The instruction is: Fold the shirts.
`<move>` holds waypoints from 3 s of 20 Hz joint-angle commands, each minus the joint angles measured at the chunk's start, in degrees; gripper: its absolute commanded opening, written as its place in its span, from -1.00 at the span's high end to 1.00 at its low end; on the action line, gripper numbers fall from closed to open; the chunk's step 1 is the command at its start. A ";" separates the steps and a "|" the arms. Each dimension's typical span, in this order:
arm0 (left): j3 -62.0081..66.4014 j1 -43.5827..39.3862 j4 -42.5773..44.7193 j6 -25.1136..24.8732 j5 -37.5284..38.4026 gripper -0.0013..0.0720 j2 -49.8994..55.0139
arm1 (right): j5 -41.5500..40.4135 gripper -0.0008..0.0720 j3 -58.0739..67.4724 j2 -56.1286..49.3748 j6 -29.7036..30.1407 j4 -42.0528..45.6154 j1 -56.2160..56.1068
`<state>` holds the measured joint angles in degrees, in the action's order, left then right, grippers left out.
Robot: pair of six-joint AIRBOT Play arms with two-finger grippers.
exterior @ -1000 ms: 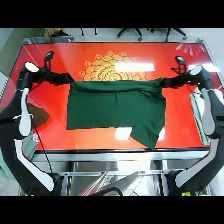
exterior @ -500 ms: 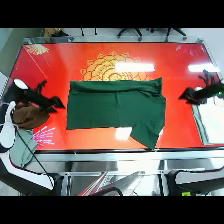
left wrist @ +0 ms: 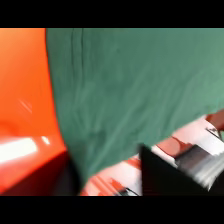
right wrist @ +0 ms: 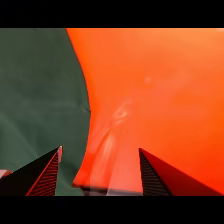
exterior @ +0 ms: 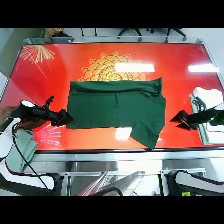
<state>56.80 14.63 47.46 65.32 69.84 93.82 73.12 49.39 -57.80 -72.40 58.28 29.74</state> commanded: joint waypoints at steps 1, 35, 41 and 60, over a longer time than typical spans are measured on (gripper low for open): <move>1.07 -0.74 -6.64 -2.93 0.85 0.93 -0.42 | -3.23 -0.52 -6.56 0.59 2.16 -2.82 -0.85; -1.81 -1.97 9.31 10.91 10.69 0.94 -18.12 | -3.65 0.92 -1.68 15.78 4.00 -5.75 -7.91; 19.45 -6.54 8.96 13.94 8.66 0.93 -4.07 | -13.92 0.91 14.53 -5.53 9.97 -13.99 -12.50; 51.43 -9.33 8.35 18.84 16.39 -0.93 15.93 | -6.62 -0.94 26.77 -24.44 15.23 -5.22 -10.56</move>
<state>104.99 4.47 55.88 82.56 82.21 109.54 64.29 76.34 -80.16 -56.93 52.01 18.87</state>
